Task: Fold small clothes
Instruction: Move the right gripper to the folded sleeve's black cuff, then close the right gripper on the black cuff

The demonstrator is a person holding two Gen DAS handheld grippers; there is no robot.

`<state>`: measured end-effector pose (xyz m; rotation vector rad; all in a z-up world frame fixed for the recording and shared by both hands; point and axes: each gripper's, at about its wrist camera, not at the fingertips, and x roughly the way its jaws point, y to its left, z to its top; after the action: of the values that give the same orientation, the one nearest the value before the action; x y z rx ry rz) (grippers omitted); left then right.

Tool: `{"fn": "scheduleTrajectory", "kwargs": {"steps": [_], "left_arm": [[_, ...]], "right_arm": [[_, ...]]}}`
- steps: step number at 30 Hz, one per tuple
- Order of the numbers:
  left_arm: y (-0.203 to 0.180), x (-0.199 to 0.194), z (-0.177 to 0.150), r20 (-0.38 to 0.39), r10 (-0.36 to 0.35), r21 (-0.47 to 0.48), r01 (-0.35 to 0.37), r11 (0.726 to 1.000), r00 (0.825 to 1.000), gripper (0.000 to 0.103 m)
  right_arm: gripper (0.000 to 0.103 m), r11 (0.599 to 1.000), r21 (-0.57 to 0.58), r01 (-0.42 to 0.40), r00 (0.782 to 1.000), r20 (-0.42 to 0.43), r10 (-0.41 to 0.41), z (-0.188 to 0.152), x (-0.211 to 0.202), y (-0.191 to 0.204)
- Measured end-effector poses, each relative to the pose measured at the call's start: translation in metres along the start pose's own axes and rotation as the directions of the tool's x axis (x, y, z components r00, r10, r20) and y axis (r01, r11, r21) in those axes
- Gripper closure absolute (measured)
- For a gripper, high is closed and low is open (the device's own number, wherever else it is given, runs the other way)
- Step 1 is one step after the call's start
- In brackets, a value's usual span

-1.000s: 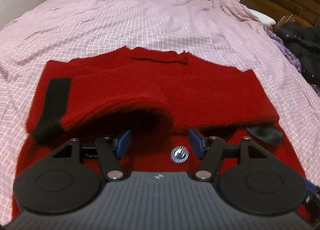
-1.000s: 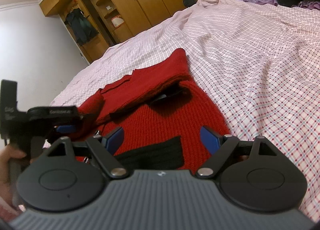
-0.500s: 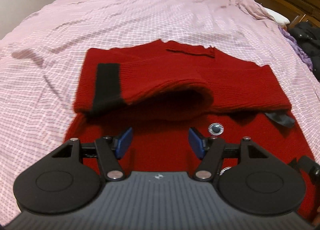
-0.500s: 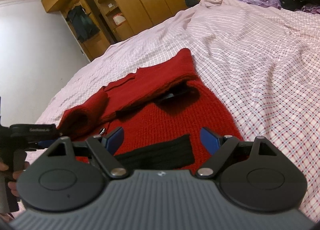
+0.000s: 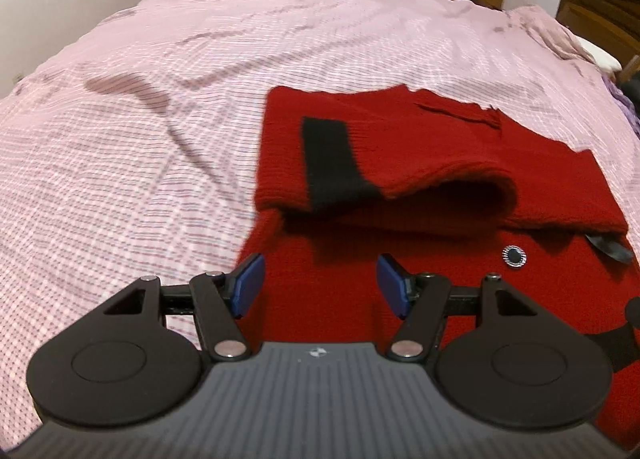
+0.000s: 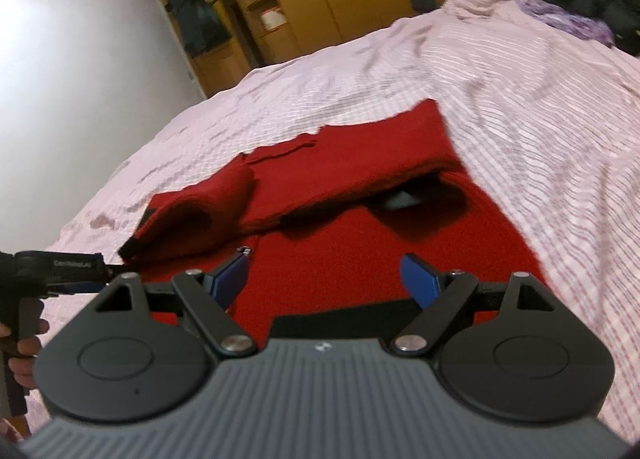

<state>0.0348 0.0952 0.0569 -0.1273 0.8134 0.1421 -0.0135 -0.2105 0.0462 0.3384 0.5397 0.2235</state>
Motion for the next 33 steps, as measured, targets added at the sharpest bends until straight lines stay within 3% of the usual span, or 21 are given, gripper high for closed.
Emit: {"fn": "scheduleTrajectory", "kwargs": {"steps": [7, 15, 23, 28, 33], "left_arm": [[0.023, -0.001, -0.002, 0.004, 0.019, -0.037, -0.019, 0.999, 1.0, 0.034], [0.041, -0.002, -0.006, 0.003, 0.038, -0.058, -0.038, 0.998, 0.999, 0.034], [0.066, -0.005, -0.009, 0.006, 0.07, -0.1, -0.069, 0.993, 0.998, 0.034], [0.084, -0.007, -0.014, 0.006, 0.082, -0.134, -0.08, 0.988, 0.997, 0.034], [0.097, -0.007, -0.02, 0.0, 0.087, -0.159, -0.086, 0.984, 0.996, 0.034]], "right_arm": [[0.018, 0.987, -0.147, -0.059, 0.998, -0.014, 0.058, 0.018, 0.019, 0.044], [0.018, 0.926, -0.357, -0.118, 0.992, -0.076, 0.097, 0.034, 0.049, 0.107], [0.018, 0.783, -0.59, -0.195, 0.98, -0.14, 0.139, 0.028, 0.07, 0.172], [0.018, 0.703, -0.679, -0.213, 0.976, -0.181, 0.121, 0.018, 0.094, 0.199], [0.018, 0.579, -0.794, -0.187, 0.982, -0.174, 0.078, 0.006, 0.115, 0.219]]}}
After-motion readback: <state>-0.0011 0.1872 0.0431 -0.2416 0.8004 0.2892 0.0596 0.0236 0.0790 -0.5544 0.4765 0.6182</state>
